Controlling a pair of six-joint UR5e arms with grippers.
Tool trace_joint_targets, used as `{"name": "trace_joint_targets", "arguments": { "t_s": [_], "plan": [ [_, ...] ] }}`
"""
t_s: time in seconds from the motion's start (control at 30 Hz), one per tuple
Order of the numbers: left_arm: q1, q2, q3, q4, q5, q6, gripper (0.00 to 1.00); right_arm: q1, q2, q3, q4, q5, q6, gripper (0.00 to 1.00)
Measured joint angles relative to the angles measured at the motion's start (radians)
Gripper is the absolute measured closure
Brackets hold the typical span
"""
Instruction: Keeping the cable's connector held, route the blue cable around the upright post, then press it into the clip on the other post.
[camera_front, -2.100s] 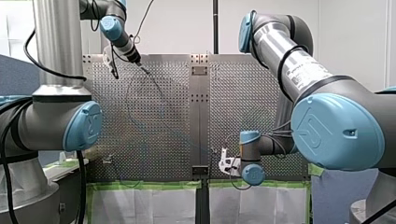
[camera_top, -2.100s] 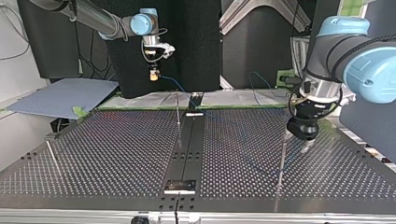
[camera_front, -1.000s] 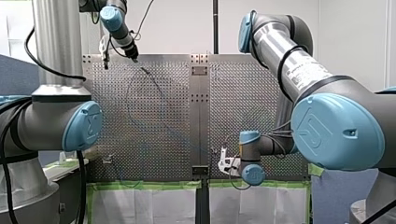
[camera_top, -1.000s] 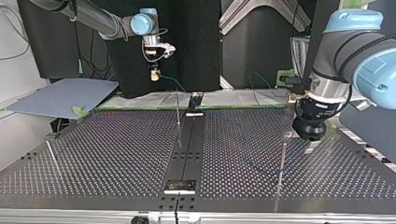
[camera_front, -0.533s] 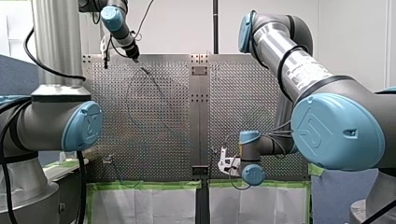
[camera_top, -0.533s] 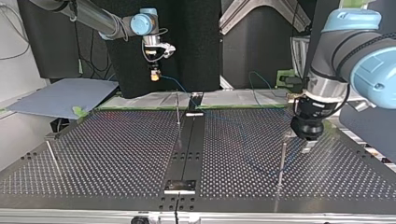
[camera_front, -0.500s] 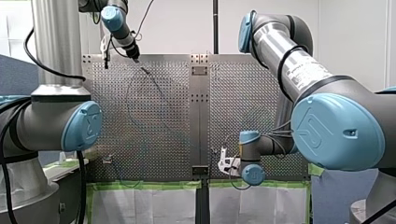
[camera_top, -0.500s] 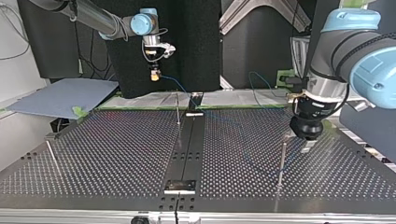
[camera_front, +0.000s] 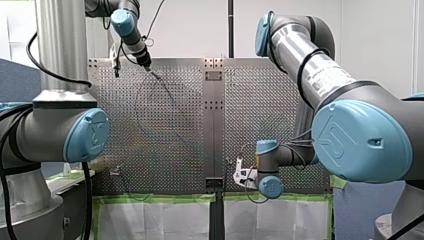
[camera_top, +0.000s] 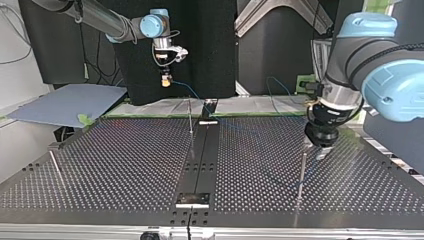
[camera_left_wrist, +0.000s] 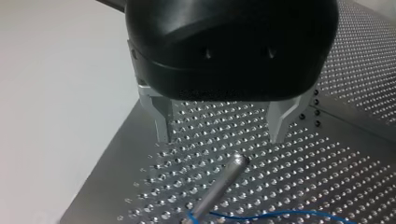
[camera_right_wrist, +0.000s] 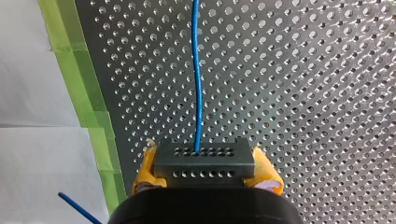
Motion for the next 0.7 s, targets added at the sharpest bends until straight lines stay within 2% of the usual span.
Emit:
{"name": "trace_joint_targets", "arguments": {
  "t_s": [0.7],
  "plan": [
    [-0.003,-0.011,0.0,-0.02,-0.065,-0.009,0.01,0.0,0.0,0.0,-0.001,0.0,0.0,1.0]
  ]
}}
